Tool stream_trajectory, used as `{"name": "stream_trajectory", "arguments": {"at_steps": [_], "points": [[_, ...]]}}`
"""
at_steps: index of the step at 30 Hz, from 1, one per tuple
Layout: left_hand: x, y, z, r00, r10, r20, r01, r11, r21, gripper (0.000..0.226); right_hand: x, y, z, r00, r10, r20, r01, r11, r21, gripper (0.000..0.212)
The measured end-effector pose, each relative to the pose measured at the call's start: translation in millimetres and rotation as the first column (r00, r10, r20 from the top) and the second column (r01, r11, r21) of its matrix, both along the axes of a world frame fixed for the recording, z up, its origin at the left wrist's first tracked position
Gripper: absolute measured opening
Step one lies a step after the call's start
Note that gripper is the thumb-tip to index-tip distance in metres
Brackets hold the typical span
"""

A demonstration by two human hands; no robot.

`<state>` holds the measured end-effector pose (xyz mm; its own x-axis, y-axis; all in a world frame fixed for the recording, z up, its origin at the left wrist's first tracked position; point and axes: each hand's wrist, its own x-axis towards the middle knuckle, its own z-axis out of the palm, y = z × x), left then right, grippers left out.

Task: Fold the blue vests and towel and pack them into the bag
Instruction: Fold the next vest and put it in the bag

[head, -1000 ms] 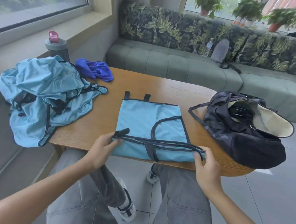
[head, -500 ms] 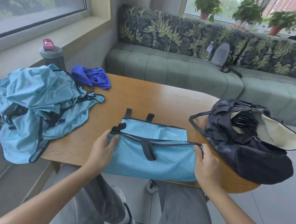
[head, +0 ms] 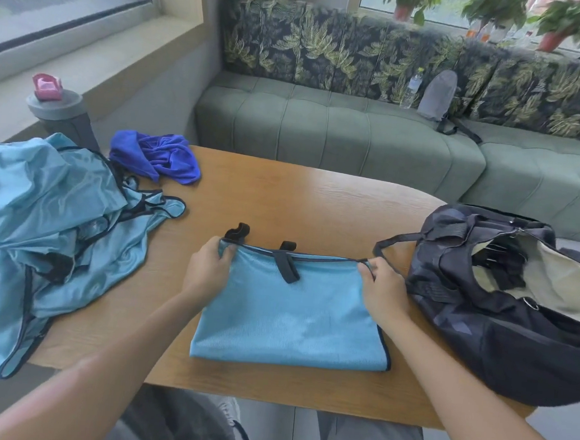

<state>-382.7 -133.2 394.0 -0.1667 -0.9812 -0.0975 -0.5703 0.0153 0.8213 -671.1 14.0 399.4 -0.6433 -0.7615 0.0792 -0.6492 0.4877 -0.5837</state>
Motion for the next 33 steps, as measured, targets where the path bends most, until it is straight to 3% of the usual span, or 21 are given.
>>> {"name": "stream_trajectory", "arguments": {"at_steps": [2, 4, 8, 11, 14, 17, 20, 24, 26, 30, 33], "points": [[0, 0, -2, 0.997, 0.036, 0.066, -0.038, 0.999, 0.032, 0.02, 3, 0, -4, 0.999, -0.03, -0.035, 0.032, 0.997, 0.064, 0.014], [3, 9, -1, 0.993, 0.067, 0.099, -0.066, 0.998, -0.01, 0.026, 8, 5, -6, 0.992, -0.016, -0.124, 0.029, 0.994, 0.109, 0.022], [11, 47, -4, 0.967, 0.068, 0.246, 0.021, 0.939, -0.343, 0.044, 21, 18, -11, 0.94, 0.067, -0.334, -0.029, 0.993, 0.118, 0.044], [10, 81, -17, 0.922, 0.035, 0.385, 0.133, 0.906, -0.402, 0.054, 39, 16, -7, 0.905, 0.232, -0.357, -0.207, 0.972, 0.107, 0.041], [15, 102, -41, 0.851, -0.017, 0.525, 0.214, 0.924, -0.317, 0.075, 76, 5, -2, 0.855, 0.459, -0.239, -0.471, 0.882, 0.009, 0.034], [25, 105, -51, 0.808, -0.074, 0.585, 0.295, 0.909, -0.293, 0.081, 114, -13, -2, 0.688, 0.696, -0.206, -0.707, 0.706, 0.027, 0.038], [37, 93, -55, 0.75, -0.141, 0.647, 0.421, 0.855, -0.302, 0.081, 138, -41, -11, 0.503, 0.836, -0.219, -0.83, 0.538, 0.146, 0.044], [65, 63, -57, 0.624, -0.256, 0.738, 0.648, 0.697, -0.306, 0.08, 125, -75, -22, 0.254, 0.871, -0.421, -0.785, 0.44, 0.436, 0.053], [79, 42, -55, 0.55, -0.32, 0.772, 0.742, 0.612, -0.275, 0.078, 111, -80, -22, 0.202, 0.882, -0.425, -0.739, 0.422, 0.525, 0.06], [82, -2, -51, 0.441, -0.368, 0.818, 0.83, 0.514, -0.216, 0.078, 93, -72, -23, 0.31, 0.884, -0.351, -0.73, 0.458, 0.508, 0.067], [70, -33, -43, 0.409, -0.301, 0.862, 0.835, 0.504, -0.22, 0.083, 90, -60, -31, 0.506, 0.813, -0.289, -0.665, 0.581, 0.469, 0.071]]}}
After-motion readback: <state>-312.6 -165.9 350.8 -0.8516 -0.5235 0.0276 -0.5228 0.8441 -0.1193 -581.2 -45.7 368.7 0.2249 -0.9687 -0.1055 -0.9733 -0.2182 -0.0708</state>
